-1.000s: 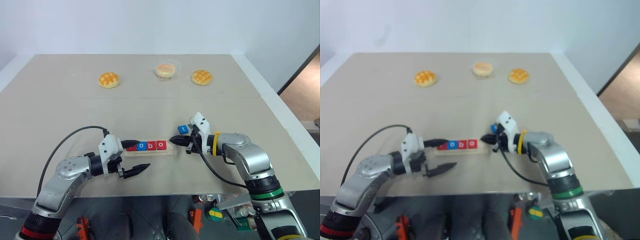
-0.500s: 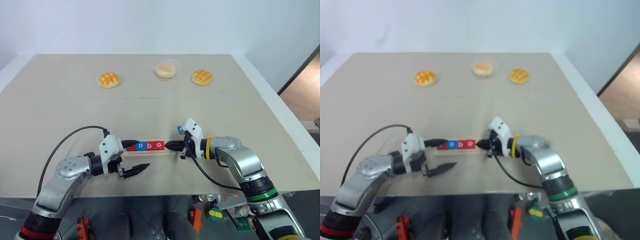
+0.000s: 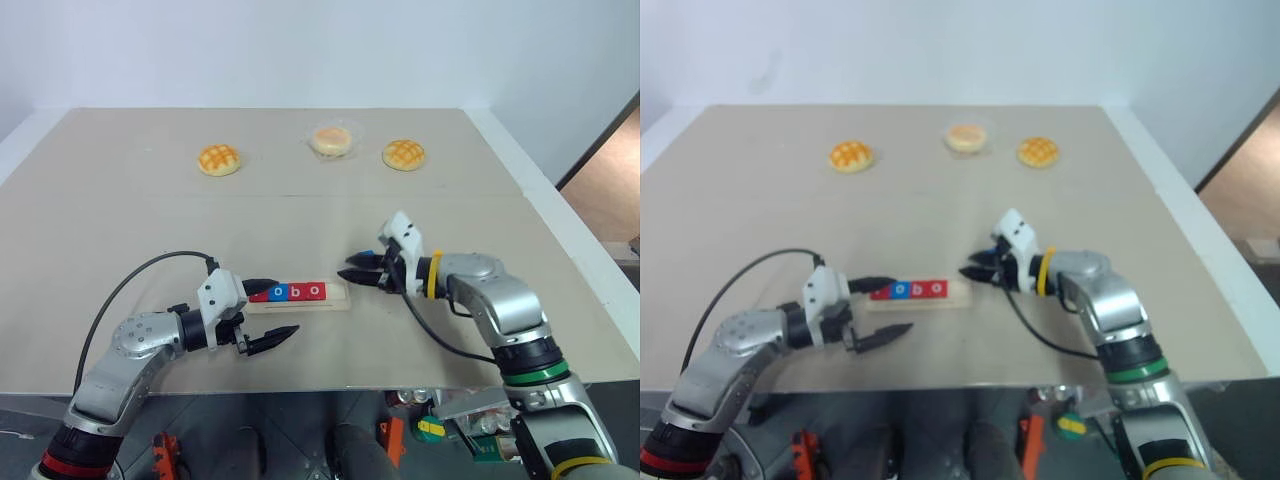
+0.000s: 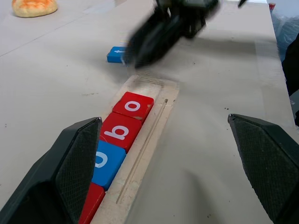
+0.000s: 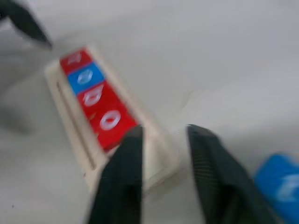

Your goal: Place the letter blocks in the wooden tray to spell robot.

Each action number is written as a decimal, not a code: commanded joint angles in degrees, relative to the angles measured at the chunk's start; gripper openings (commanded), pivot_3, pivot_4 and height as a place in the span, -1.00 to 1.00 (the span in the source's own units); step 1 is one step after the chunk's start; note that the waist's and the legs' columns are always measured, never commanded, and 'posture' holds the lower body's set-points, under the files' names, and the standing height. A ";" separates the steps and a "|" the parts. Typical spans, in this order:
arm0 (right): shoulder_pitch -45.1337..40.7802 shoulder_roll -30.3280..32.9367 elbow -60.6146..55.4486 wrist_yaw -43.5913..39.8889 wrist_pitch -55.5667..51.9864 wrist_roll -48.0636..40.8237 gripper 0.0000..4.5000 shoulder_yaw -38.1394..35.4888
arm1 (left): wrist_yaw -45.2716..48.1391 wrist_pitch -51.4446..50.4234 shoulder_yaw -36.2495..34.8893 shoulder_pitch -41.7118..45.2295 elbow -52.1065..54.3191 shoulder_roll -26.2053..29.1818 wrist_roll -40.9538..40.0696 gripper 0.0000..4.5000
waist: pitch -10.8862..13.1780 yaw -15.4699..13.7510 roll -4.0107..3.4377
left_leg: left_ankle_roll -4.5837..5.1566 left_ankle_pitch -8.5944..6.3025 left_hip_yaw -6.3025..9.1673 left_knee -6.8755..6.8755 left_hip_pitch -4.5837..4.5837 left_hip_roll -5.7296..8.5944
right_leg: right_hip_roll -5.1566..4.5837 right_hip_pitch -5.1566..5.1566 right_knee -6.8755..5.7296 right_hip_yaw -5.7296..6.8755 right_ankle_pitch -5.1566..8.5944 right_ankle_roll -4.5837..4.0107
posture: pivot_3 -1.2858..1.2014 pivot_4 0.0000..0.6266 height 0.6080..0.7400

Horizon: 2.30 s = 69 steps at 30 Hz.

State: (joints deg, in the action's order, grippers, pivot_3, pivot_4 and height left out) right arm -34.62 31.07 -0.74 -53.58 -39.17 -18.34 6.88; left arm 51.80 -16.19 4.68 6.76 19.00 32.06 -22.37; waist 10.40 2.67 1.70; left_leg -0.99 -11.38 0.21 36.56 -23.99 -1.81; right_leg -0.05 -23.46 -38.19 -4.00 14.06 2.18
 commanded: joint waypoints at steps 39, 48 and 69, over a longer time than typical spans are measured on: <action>14.46 -22.30 -10.14 44.18 2.23 11.82 0.98 -5.65 | -6.39 -1.19 2.40 2.98 2.88 -6.63 0.65 1.00 | -0.03 0.02 0.02 | -0.15 0.09 -0.05 -0.04 -0.09 0.03 | -0.04 -0.09 0.01 -0.07 -0.06 0.07 | 0.03 -0.52 1.00; 14.86 -23.20 -6.65 45.23 5.13 12.98 0.74 -5.75 | -7.65 -2.51 2.69 2.86 3.96 -6.64 0.65 1.00 | -0.03 0.01 0.02 | -0.15 0.10 -0.05 -0.04 -0.08 0.03 | -0.04 -0.09 0.01 -0.07 -0.06 0.07 | 0.03 -0.52 1.00; 31.35 -20.50 -33.65 44.52 -9.65 10.30 -0.45 -5.22 | -6.36 -1.36 3.40 1.68 3.35 -5.15 1.87 1.00 | -0.04 -0.07 0.02 | -0.16 0.09 -0.02 -0.08 -0.08 0.04 | -0.10 -0.08 0.02 -0.04 0.02 0.07 | 0.03 -0.52 1.00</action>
State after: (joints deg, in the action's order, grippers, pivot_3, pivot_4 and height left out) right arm -4.09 10.43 -30.15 -9.21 -46.89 -7.16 1.62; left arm 45.40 -18.56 8.68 8.29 20.75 26.49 -20.32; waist 10.36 2.60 1.71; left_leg -1.14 -11.29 0.19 36.48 -24.06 -1.76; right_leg -0.15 -23.54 -38.17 -4.04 14.08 2.24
